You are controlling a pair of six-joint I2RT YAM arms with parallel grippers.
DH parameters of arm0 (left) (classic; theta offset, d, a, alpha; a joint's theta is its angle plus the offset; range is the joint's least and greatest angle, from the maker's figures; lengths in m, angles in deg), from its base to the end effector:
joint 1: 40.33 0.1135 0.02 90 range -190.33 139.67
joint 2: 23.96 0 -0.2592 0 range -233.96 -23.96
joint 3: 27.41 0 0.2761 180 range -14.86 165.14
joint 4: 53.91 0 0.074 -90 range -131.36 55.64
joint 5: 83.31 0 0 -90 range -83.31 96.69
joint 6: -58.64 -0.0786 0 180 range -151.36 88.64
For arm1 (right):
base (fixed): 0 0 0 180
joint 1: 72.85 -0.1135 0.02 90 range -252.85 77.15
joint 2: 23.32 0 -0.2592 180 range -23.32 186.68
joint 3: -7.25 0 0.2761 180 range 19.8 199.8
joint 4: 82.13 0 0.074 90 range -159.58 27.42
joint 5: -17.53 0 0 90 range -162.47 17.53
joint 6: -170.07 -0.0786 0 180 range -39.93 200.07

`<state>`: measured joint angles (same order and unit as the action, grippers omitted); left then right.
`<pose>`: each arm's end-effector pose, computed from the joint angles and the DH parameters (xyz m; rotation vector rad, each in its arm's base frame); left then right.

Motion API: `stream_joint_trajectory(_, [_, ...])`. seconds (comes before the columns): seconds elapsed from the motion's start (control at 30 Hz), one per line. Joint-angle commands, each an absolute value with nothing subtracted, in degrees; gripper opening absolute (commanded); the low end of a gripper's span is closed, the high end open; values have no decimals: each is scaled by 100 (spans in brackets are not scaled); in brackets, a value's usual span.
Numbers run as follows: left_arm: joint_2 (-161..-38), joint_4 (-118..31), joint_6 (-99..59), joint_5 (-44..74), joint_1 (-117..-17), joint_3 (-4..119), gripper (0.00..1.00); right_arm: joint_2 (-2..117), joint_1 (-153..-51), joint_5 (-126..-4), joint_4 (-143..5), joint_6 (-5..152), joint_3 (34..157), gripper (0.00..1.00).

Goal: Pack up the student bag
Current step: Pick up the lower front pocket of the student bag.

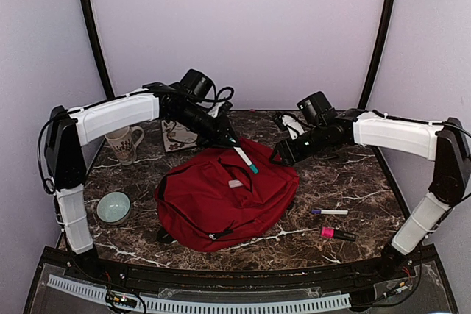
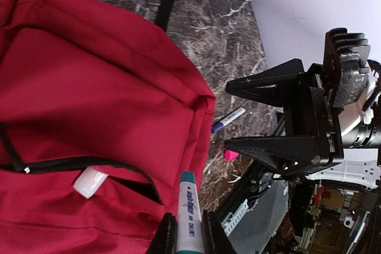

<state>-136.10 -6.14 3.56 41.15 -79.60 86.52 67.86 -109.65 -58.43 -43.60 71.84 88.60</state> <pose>0.3513 -0.3447 0.2624 0.4224 2.5736 -1.2710 0.3066 0.2532 0.2132 -0.7258 2.3792 0.6444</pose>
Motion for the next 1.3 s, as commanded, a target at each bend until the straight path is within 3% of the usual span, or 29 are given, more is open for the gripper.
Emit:
stream_joint_trajectory(0.0, [-12769, -138, 301, 2982, -7962, 8128, 0, 7054, -10974, -5797, -4233, 7178, 9103, 60])
stream_joint_trajectory(0.37, [-11794, -363, 1081, 2130, -7989, 6673, 0, 7853, -11036, -5124, -3835, 7122, 9658, 58])
stream_joint_trajectory(0.6, [-11510, -1738, 2717, 2171, -8036, 5610, 0, 7907, -11056, -4601, -3870, 7099, 9725, 57])
stream_joint_trajectory(1.07, [-11657, -2459, 3574, 2257, -8080, 5235, 0, 8501, -11419, -4176, -3858, 7084, 10029, 57])
stream_joint_trajectory(1.27, [-11832, -2646, 3659, 2367, -8173, 5151, 0, 8734, -11490, -4036, -4052, 6837, 10159, 43])
